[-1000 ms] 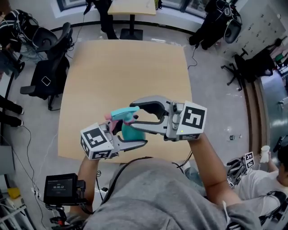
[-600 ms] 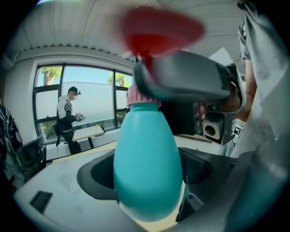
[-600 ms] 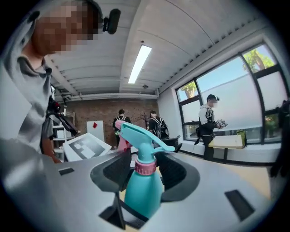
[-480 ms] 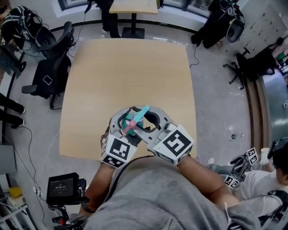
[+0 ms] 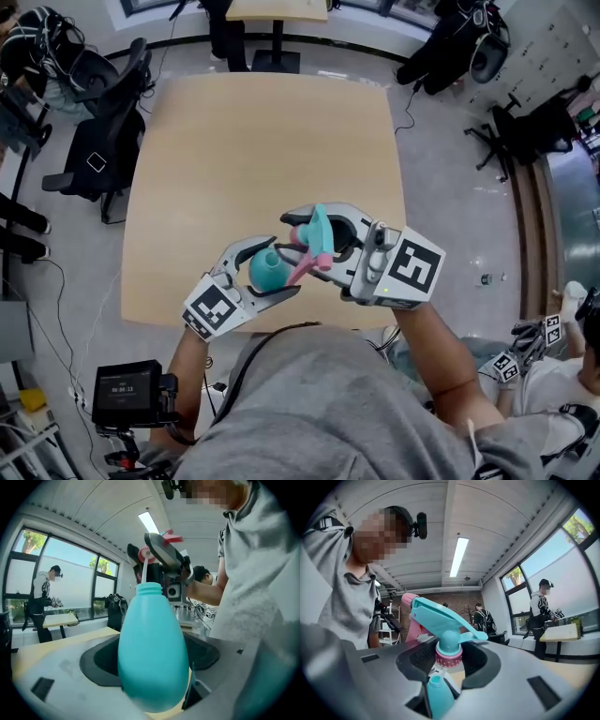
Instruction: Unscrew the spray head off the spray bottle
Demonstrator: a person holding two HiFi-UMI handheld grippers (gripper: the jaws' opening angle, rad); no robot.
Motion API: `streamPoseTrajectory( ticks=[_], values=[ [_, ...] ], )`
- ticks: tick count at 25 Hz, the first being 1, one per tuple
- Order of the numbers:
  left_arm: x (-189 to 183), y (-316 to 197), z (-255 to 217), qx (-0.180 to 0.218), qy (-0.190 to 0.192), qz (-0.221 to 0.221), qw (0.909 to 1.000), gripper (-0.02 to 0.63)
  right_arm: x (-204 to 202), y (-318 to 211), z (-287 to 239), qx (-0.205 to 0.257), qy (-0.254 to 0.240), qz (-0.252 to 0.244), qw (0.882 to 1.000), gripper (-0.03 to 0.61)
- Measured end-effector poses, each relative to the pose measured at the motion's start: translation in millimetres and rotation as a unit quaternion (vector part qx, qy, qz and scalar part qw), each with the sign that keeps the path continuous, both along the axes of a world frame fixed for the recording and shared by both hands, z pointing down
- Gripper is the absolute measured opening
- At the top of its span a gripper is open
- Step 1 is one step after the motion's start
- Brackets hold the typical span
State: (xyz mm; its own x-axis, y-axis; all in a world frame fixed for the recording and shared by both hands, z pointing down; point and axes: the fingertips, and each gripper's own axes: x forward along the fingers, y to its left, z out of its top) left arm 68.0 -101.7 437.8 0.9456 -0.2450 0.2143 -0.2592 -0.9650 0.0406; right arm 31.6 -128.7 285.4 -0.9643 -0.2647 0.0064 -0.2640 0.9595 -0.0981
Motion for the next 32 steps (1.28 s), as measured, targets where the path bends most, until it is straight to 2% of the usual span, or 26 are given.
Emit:
streamPoseTrajectory(
  ticks=[3,5,8,12,15,19,24,27,29,32],
  values=[
    [-24.9,-20.1,42.4,0.01,-0.006,-0.055,0.9984,0.394,15.9,-21.3,-11.2,0.001,-0.029,0.03,0.999,0.141],
    [-47.2,-38.9,89.0,-0.004,-0.019,-0.104,0.9944,0.394,23.6,-39.4,-1.2,-0.004,-0.029,0.059,0.998,0.14],
    [-56.4,-55.2,157.1,-0.034,-0.033,-0.162,0.9857,0.394,44.6,-55.1,25.0,-0.035,0.012,0.112,0.993,0.14],
    [-62.4,-56.9,212.8,-0.072,-0.041,-0.195,0.9772,0.394,66.1,-62.1,75.3,-0.091,0.078,0.162,0.979,0.141],
    [-66.3,-65.2,236.0,-0.08,-0.038,-0.21,0.9736,0.394,79.5,-74.7,142.8,-0.153,0.132,0.188,0.961,0.141],
    [-64.7,-73.8,239.3,-0.074,-0.04,-0.233,0.9689,0.394,91.1,-73.7,231.0,-0.246,0.205,0.196,0.927,0.141],
    [-54.9,-71.3,252.1,-0.085,-0.046,-0.234,0.9674,0.394,100.1,-59.9,334.8,-0.311,0.298,0.18,0.884,0.141],
    [-50.5,-70.4,261.1,-0.088,-0.051,-0.23,0.9677,0.394,107.3,-53.9,385.4,-0.353,0.33,0.176,0.857,0.141],
    [-53.8,-67.1,265.3,-0.088,-0.046,-0.229,0.9683,0.394,103.0,-50.5,408.4,-0.369,0.344,0.172,0.846,0.141],
    [-57.5,-58.0,269.5,-0.087,-0.046,-0.222,0.9701,0.394,92.9,-46.6,426.1,-0.376,0.36,0.165,0.838,0.141]
  ],
)
